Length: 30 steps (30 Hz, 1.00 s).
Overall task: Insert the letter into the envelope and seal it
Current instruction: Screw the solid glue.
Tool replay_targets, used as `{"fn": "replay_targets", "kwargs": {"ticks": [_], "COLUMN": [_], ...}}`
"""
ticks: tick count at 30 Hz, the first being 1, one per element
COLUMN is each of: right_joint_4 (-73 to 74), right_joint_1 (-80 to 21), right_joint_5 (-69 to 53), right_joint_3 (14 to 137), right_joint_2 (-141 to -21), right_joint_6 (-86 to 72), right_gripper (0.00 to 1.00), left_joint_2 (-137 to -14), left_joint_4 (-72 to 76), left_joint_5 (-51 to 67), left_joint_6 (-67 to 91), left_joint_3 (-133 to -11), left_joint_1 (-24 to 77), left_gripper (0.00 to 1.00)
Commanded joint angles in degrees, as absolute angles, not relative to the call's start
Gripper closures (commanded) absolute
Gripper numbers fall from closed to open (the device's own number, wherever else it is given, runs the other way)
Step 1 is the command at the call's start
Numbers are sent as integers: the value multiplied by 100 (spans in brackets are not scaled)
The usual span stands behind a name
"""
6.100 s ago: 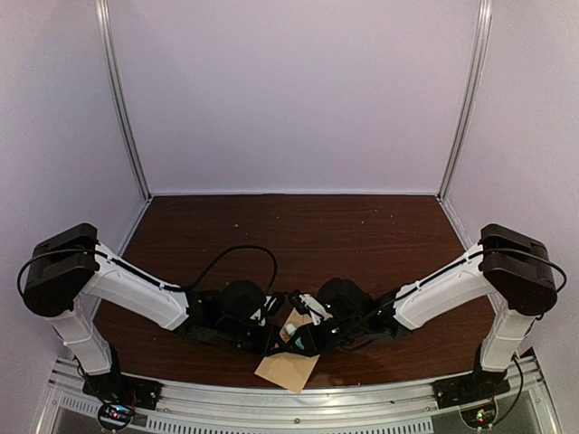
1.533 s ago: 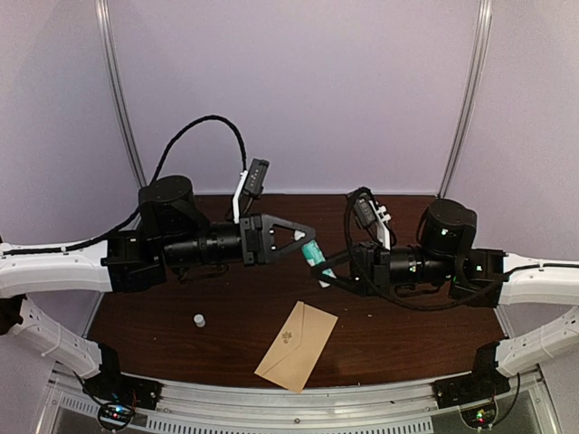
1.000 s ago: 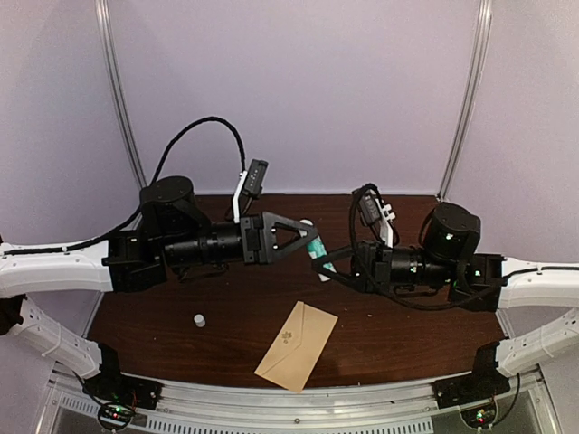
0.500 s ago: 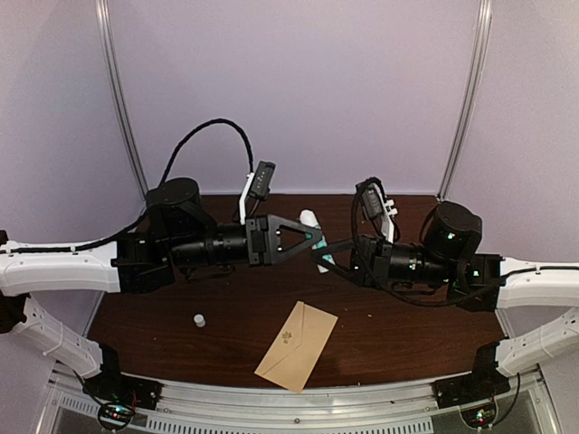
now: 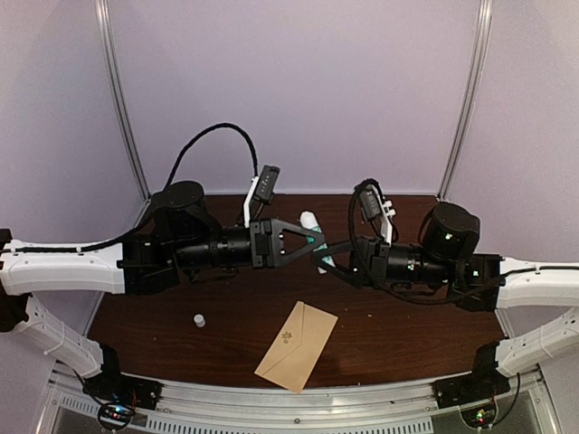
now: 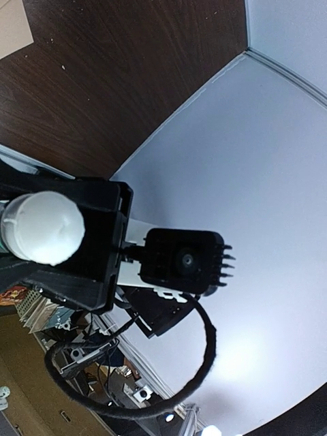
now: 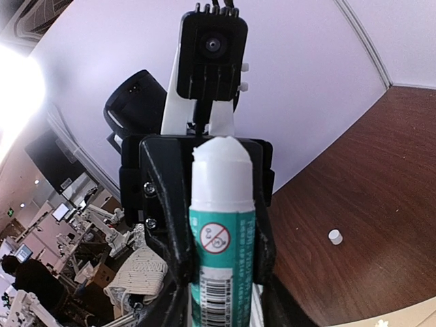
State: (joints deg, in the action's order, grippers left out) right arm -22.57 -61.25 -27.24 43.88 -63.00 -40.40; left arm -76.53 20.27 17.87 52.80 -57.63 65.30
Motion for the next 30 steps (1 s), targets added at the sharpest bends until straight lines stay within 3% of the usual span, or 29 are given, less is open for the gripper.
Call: {"fn": "replay_targets", "kwargs": {"ticks": [1,3,7,14,19,25,30], "right_joint_4": [-2110,-2127,-2369,-3249,-3327,-3301,-2797], "right_joint_1": [-6103,-6064,-5995,-5994,-5998,-5993,-5994], "right_joint_5": [-2886,-3088,-3599,-4105,-4208,-4221,-3839], "right_joint_3": [4420,4328,4139,3925,3946,3933,4094], "right_joint_2": [-6123,-6025,-5989,-6157,-6226,-6224,-6170], "right_joint_6": [-4027,-4098,-4318,-4773,-4812,-4825,-4599], "right_gripper": [50,44,46,65,71,90,98], "left_joint_2": [-7550,-7504,-7463,-7427,-7429,-7419,-7377], "left_joint_4": [2350,2347,2362,2390,2406,2393,2116], "left_joint_5": [1682,1658,1677,1675,1677,1634,1386], "left_joint_6": [5298,5288,5260,5255,5261,5245,5116], "left_joint_3": [-5680,-5654,-5634,-5617,-5600,-5592,-5590], "left_joint_1": [6513,6508,6509,6513,6513,6512,6513], "left_gripper": [88,90,90,91,92,92,92]}}
